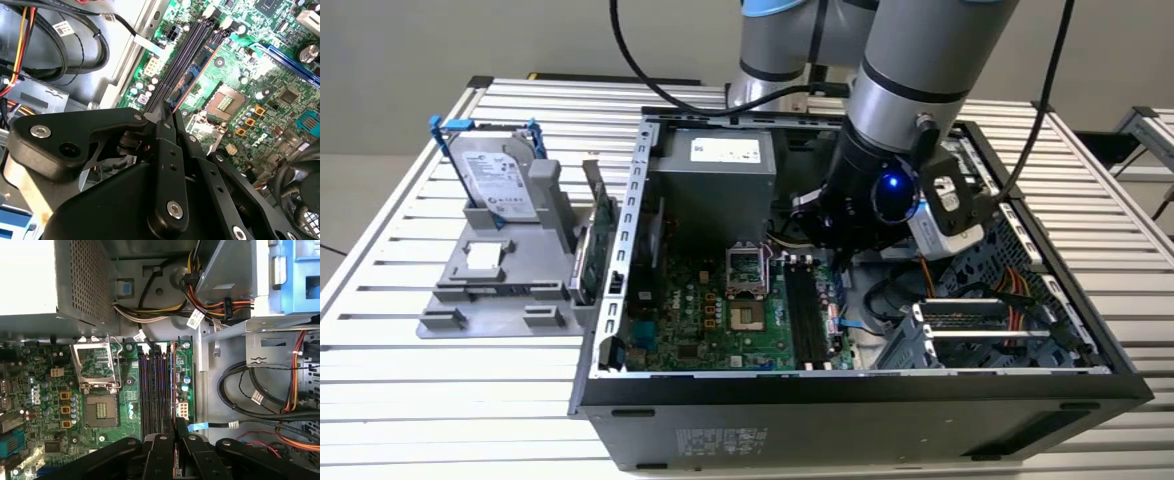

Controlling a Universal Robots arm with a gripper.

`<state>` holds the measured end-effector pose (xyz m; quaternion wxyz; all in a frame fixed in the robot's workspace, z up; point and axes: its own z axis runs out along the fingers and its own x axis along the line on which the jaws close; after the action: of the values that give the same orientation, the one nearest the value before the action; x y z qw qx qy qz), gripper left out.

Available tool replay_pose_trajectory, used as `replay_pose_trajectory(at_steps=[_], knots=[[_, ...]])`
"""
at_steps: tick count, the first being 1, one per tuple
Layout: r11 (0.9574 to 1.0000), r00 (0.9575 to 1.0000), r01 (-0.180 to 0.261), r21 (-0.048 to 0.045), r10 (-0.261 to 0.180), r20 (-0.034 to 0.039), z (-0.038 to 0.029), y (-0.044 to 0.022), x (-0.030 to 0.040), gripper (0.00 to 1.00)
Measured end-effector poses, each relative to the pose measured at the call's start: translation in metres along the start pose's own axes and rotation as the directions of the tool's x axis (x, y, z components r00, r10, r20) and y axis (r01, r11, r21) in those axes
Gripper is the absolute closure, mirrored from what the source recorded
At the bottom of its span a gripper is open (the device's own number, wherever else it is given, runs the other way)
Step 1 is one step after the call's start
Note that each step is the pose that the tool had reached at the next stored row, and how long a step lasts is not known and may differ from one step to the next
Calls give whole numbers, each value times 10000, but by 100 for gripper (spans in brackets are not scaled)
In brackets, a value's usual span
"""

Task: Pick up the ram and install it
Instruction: 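Insert the ram into the slot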

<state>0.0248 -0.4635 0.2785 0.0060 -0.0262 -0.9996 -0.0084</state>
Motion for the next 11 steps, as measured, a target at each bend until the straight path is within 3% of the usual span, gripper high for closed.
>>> replay_pose_trajectory(at_steps=[5, 11], knots=[[10000, 10000, 0, 1, 0, 0, 35, -1, -2, 100], [10000, 10000, 0, 1, 0, 0, 128, -2, -5, 100]])
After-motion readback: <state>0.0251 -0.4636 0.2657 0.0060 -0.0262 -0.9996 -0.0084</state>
